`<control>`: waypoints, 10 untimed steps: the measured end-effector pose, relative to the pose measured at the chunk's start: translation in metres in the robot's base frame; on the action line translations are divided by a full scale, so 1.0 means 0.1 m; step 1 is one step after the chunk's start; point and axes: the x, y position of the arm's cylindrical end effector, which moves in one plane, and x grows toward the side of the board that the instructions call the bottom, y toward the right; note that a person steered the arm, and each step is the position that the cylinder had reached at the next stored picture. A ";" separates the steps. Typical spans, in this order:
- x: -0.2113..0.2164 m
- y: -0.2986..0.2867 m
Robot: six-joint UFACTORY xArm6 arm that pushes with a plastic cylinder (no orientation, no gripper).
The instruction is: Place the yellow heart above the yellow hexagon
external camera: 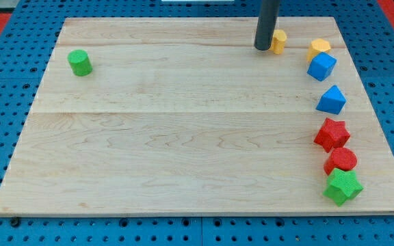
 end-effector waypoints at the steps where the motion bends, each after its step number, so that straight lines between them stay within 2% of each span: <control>1: -0.01 0.19; 4: -0.01 0.51; 5: 0.05 0.30; 7: -0.27 0.28; 9: -0.33 0.32; 10: -0.33 0.54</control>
